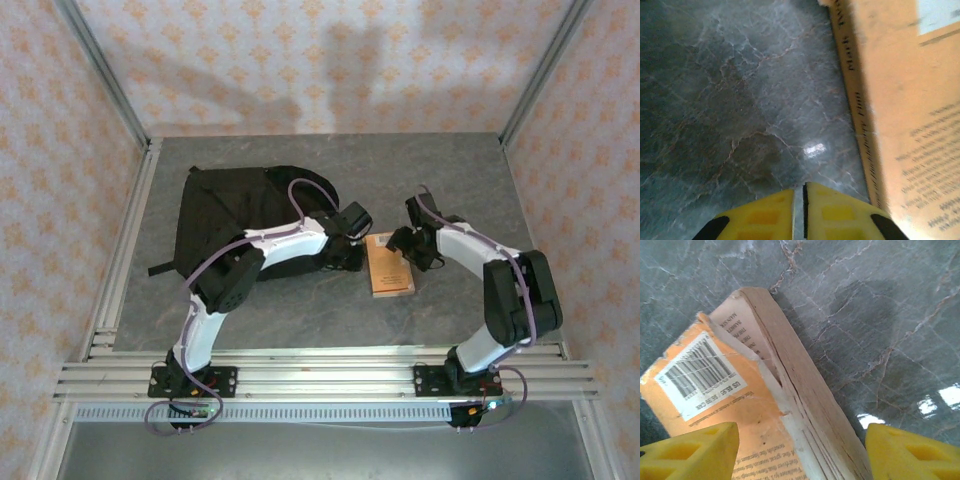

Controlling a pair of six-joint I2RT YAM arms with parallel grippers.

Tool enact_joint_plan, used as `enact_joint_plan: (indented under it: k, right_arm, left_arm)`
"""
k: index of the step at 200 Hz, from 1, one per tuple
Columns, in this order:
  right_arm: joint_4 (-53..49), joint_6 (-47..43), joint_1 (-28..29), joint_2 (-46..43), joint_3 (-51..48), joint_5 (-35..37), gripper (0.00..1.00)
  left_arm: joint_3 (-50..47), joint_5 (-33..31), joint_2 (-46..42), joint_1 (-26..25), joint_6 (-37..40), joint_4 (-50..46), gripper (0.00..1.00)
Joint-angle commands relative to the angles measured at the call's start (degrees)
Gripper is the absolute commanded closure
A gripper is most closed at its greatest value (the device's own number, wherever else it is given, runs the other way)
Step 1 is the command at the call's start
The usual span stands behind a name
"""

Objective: Pack books, pencil case, and school supplies into a backpack

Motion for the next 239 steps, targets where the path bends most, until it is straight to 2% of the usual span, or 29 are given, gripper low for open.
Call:
enact_joint_plan:
  k: [1, 37, 72, 138, 189, 211, 232, 239]
  right_arm:
    - [-0.5, -2.3, -0.2, 2.3, 1.4, -0.6, 0.33]
    - [0.9, -2.9, 0.3, 3.2, 0.7, -5.5, 0.47]
    - [1.2, -2.1, 0.9, 0.1, -0.3, -10.0, 0.61]
    - [-2.1, -3.6, 1.3, -5.6, -0.4, -12.8, 0.64]
    - [2.1, -3.4, 3.3, -0.8, -0.4, -21.1, 0.66]
    - [1.7, -4.2, 4.2, 1.9, 0.2, -19.9, 0.67]
    - [0.5, -5.0, 4.3, 2.0, -0.2, -15.6, 0.82]
    - [-0.6, -5.5, 4.2, 1.3, -0.1, -13.0, 0.84]
  left_arm:
    - [1.9, 0.5, 0.7, -0.2, -0.3, 0.9, 0.9]
    - [2.6, 1.3, 2.2, -0.3, 0.0, 1.0, 0.92]
    - [3.6, 1.6, 3.4, -0.2, 0.8, 0.3, 0.92]
    - [3.0, 0.3, 3.2, 0.1, 2.4, -0.7, 0.93]
    - [2.8, 0.7, 3.4, 0.2, 2.3, -0.3, 0.94]
    - [2.8, 1.3, 3.6, 0.2, 1.8, 0.3, 0.95]
    - [2.8, 1.1, 3.3, 0.2, 1.9, -0.1, 0.95]
    - [2.6, 0.8, 2.7, 0.3, 2.1, -0.3, 0.95]
